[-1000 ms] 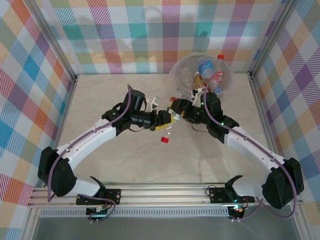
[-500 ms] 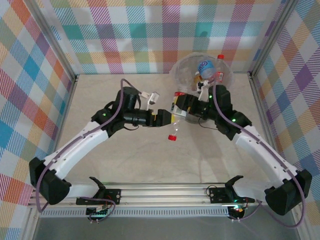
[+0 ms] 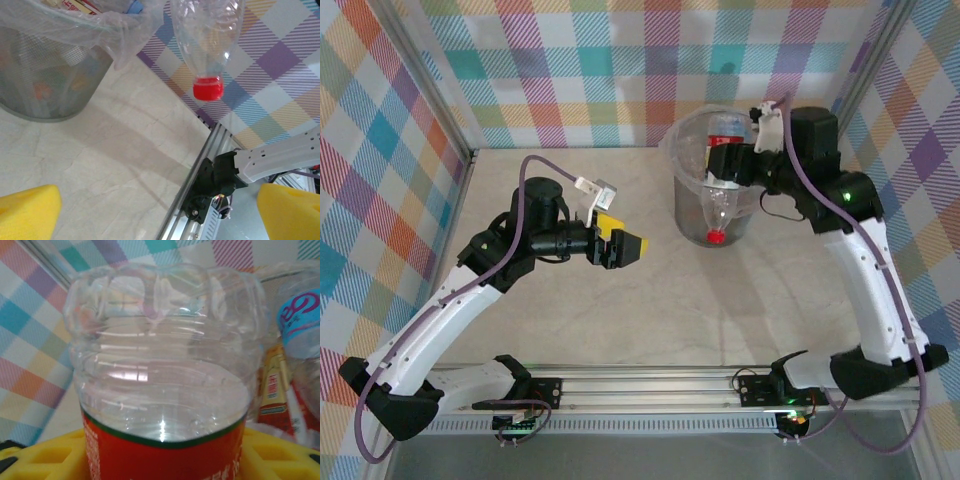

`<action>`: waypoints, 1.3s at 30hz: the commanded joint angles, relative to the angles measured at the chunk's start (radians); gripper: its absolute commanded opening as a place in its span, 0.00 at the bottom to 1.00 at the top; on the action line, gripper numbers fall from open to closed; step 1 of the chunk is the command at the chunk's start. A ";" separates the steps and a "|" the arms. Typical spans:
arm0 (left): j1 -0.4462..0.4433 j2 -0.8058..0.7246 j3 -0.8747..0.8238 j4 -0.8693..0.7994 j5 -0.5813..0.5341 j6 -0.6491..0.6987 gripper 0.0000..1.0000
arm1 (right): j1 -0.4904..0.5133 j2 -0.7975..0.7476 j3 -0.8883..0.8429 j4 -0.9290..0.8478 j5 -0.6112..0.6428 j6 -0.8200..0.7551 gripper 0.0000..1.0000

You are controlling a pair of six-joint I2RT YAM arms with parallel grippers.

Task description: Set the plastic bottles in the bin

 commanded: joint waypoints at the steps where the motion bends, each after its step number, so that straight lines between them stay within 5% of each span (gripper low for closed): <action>1: -0.013 -0.022 0.000 -0.037 -0.042 0.040 1.00 | -0.005 0.101 0.137 -0.183 0.112 -0.147 0.56; 15: -0.013 -0.004 -0.002 -0.041 -0.058 0.028 1.00 | -0.005 0.516 0.753 -0.414 0.329 -0.267 0.56; 32: -0.013 -0.021 -0.063 0.019 -0.060 -0.040 1.00 | -0.005 0.703 0.804 -0.325 0.403 -0.297 0.60; 39: -0.013 -0.021 -0.077 0.029 -0.056 -0.056 0.99 | -0.005 0.732 0.814 -0.283 0.389 -0.283 0.82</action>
